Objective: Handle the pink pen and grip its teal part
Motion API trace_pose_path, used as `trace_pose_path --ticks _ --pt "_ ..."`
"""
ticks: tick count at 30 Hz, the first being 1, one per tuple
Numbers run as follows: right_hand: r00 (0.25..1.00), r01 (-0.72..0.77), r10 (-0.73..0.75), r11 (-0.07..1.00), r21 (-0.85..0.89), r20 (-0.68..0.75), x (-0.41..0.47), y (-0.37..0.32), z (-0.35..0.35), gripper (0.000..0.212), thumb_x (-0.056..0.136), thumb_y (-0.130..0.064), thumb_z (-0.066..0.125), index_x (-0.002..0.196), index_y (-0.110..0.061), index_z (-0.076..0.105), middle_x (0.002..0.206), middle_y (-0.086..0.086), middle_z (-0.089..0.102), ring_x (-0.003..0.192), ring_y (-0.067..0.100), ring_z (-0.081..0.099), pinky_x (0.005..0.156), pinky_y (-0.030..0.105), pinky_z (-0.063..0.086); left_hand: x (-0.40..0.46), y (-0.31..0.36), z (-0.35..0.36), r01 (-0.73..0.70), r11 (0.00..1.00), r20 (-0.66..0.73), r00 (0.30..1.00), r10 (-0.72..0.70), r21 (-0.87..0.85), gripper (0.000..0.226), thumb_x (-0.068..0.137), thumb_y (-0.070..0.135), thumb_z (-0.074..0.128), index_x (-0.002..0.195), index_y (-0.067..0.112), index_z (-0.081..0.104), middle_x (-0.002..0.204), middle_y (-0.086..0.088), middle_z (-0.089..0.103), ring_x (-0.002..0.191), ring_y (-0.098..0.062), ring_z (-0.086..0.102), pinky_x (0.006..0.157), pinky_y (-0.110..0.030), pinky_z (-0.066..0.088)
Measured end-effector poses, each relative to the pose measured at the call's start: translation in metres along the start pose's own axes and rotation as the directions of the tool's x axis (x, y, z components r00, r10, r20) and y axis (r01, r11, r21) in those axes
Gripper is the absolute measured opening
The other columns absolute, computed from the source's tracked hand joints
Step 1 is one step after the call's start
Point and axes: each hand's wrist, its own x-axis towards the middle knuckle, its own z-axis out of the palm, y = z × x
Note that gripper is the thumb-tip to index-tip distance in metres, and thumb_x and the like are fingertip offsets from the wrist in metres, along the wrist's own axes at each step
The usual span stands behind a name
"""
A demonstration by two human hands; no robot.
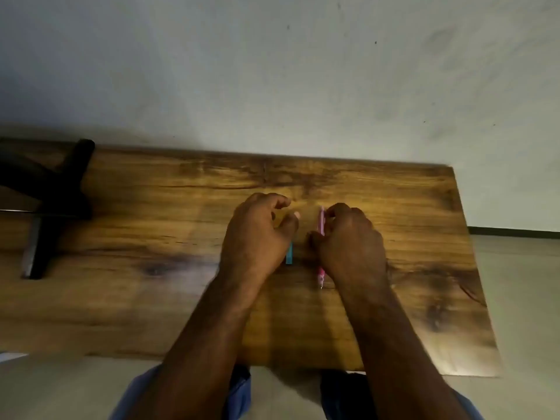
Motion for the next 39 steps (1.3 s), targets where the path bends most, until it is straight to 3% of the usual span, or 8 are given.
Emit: trace_pose_path --ticks 4,9,14,19,27,30,33,39 --pt "1.000 -0.023 0.023 0.999 -0.022 -0.003 0.010 0.000 0.004 0.041 0.087 -0.029 0.077 0.121 -0.019 0.057 0.110 0.005 0.070 0.101 0.030 0.068 0.083 0.040 0.056 0.009 -0.005 0.005 0.062 0.997 0.066 0.996 -0.059 -0.051 0.022 0.095 0.037 0.072 0.116 0.033 0.072 0.107 0.018 0.069 0.095 0.002 0.062 0.076 -0.024 0.056" --pt "0.995 -0.091 0.078 0.969 0.232 0.062 0.016 0.006 0.004 0.036 0.079 -0.025 0.083 0.110 -0.025 0.063 0.093 -0.005 0.073 0.085 0.018 0.071 0.077 0.042 0.060 0.011 -0.004 0.007 0.080 0.991 0.082 0.994 -0.072 -0.106 0.012 0.095 0.035 0.073 0.107 0.036 0.073 0.094 0.022 0.067 0.087 0.005 0.062 0.065 -0.016 0.045" --pt "0.987 -0.121 0.019 0.754 0.646 0.162 0.019 0.004 -0.006 0.025 0.085 -0.020 0.084 0.105 -0.026 0.068 0.078 -0.007 0.074 0.068 0.010 0.075 0.056 0.026 0.058 0.010 0.001 0.004 0.138 0.945 0.195 0.977 -0.082 -0.296 0.014 0.096 0.039 0.069 0.099 0.030 0.078 0.096 0.011 0.076 0.089 -0.005 0.072 0.074 -0.026 0.056" --pt "0.974 -0.170 -0.016 0.617 0.768 0.228 0.019 0.003 -0.014 0.026 0.086 -0.013 0.083 0.108 -0.018 0.069 0.092 0.009 0.074 0.079 0.025 0.078 0.065 0.038 0.065 0.010 0.001 -0.003 0.270 0.827 0.318 0.941 -0.118 -0.492 0.017 0.085 0.026 0.078 0.101 0.020 0.079 0.095 0.000 0.082 0.081 -0.012 0.079 0.066 -0.026 0.061" --pt "0.978 -0.151 -0.049 0.501 0.852 0.202 0.021 0.002 -0.013 0.012 0.093 -0.025 0.076 0.101 -0.016 0.075 0.096 0.017 0.075 0.067 0.020 0.072 0.072 0.042 0.064 0.009 0.002 -0.004 0.217 0.905 0.331 0.939 -0.091 -0.365 0.024 0.085 0.008 0.080 0.101 0.026 0.079 0.094 0.002 0.079 0.087 -0.015 0.079 0.075 -0.038 0.065" --pt "0.993 -0.108 0.015 0.507 0.855 0.117 0.024 0.000 -0.011 0.012 0.094 -0.029 0.076 0.092 -0.017 0.077 0.092 0.016 0.074 0.069 0.016 0.070 0.068 0.034 0.062 0.008 0.004 -0.002 0.209 0.917 0.350 0.933 -0.083 -0.340 0.025 0.085 0.006 0.080 0.098 0.028 0.078 0.091 0.003 0.078 0.083 -0.015 0.079 0.071 -0.034 0.065" --pt "0.994 -0.109 0.051 0.497 0.861 0.097 0.025 0.001 -0.008 0.013 0.092 -0.026 0.078 0.088 -0.015 0.077 0.083 0.009 0.073 0.065 0.011 0.068 0.064 0.025 0.057 0.007 0.005 0.000 0.211 0.923 0.368 0.926 -0.083 -0.323 0.024 0.086 0.005 0.080 0.099 0.024 0.078 0.088 0.003 0.077 0.080 -0.015 0.079 0.074 -0.043 0.067" --pt "0.987 -0.159 0.081 0.420 0.894 0.138 0.027 0.001 -0.003 0.012 0.090 -0.024 0.080 0.088 -0.012 0.079 0.079 0.005 0.072 0.070 0.015 0.067 0.067 0.027 0.057 0.008 0.005 0.002 0.211 0.931 0.382 0.920 -0.086 -0.298 0.022 0.086 0.003 0.080 0.097 0.021 0.076 0.087 0.004 0.076 0.080 -0.016 0.080 0.077 -0.049 0.067"
